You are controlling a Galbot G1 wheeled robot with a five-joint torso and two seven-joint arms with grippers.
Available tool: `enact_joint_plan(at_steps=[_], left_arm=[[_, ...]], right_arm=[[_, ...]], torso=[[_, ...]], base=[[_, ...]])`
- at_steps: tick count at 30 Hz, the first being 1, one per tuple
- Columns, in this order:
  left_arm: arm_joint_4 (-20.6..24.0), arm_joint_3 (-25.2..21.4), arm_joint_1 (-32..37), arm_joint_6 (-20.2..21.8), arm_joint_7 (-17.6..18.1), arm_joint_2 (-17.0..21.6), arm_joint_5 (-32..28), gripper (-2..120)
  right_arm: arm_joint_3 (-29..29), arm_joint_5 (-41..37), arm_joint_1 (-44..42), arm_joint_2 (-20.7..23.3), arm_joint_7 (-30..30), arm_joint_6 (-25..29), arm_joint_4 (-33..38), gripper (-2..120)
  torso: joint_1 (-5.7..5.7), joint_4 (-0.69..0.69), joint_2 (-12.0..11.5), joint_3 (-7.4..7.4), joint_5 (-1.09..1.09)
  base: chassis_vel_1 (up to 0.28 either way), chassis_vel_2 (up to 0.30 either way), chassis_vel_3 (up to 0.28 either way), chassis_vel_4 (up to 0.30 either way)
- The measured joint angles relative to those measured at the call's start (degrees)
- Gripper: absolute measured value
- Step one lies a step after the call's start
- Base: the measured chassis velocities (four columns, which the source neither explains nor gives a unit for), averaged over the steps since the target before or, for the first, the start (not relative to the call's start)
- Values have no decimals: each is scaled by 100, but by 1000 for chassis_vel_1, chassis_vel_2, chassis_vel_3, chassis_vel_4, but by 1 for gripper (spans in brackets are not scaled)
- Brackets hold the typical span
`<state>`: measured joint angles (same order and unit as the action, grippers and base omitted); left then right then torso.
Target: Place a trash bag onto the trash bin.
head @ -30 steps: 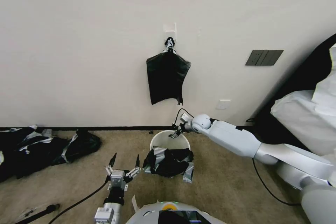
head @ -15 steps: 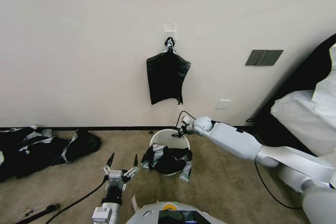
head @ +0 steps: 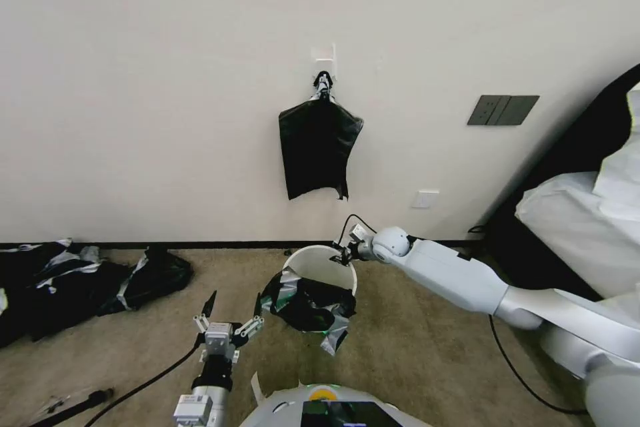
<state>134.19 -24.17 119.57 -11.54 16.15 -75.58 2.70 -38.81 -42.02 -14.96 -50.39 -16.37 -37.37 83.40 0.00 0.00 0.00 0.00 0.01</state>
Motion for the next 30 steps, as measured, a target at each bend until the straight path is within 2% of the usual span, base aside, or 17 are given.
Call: enact_joint_plan(at_steps=[4, 9, 11, 12, 15, 17, 19, 20, 23, 25, 27, 28, 30], left_arm=[[1, 43, -33, 53, 7, 12, -102, 100], [-4, 65, -97, 127, 14, 29, -190, 100], [-27, 68, -182, 190, 20, 75, -289, 100], [-27, 68, -182, 190, 20, 75, -289, 100], [-53, 84, -275, 264, 23, 109, -369, 100], [-56, 96, -296, 287, 23, 117, -392, 100], [-59, 133, -362, 375, 23, 136, -458, 100], [-59, 133, -362, 375, 23, 136, -458, 100], [-57, 158, -458, 489, 23, 173, -533, 100], [-57, 160, -479, 509, 23, 186, -555, 100], [-48, 162, -523, 553, 24, 218, -627, 100], [-48, 162, -523, 553, 24, 218, -627, 100], [-39, 162, -566, 584, 24, 249, -673, 100]], right_arm=[[271, -549, -170, 123, 488, -267, 235, 4], [585, -1008, -383, 323, 898, -329, 535, 3], [1093, -1456, -767, 500, 1490, -334, 877, 2], [1093, -1456, -767, 500, 1490, -334, 877, 2], [1754, -2045, -1367, 549, 2501, -332, 1342, 2], [1921, -2165, -1525, 565, 2722, -332, 1466, 2], [2489, -2473, -2060, 597, 3276, -332, 1823, 2], [2489, -2473, -2060, 597, 3276, -332, 1823, 2], [3100, -2954, -2664, 565, 4069, -331, 2255, 2], [3239, -3093, -2794, 531, 4296, -330, 2348, 2], [3500, -3543, -3068, 416, 5056, -325, 2562, 2], [3500, -3543, -3068, 416, 5056, -325, 2562, 2], [3687, -3851, -3301, 312, 5704, -317, 2708, 2]], torso=[[0, 1, 0, 0, 0], [0, 0, 0, 0, 0], [0, -1, 0, 0, -1], [0, -1, 0, 0, -1], [0, 0, 0, 0, 2], [-1, 2, 0, 0, 1], [-1, -2, 0, 0, 0], [-1, -2, 0, 0, 0], [-1, -1, 0, 0, 0], [-1, -1, 0, 0, -1], [-1, 1, 0, 0, 0], [-1, 1, 0, 0, 0], [-1, 0, 0, 0, -2]], base=[[0, 0, 0, 0], [0, 0, 0, 0], [0, 0, 0, 0], [0, 0, 0, 0], [0, 0, 0, 0], [0, 0, 0, 0], [0, 0, 0, 0], [0, 0, 0, 0], [0, 0, 0, 0], [0, 0, 0, 0], [0, 0, 0, 0], [0, 0, 0, 0], [0, 0, 0, 0]])
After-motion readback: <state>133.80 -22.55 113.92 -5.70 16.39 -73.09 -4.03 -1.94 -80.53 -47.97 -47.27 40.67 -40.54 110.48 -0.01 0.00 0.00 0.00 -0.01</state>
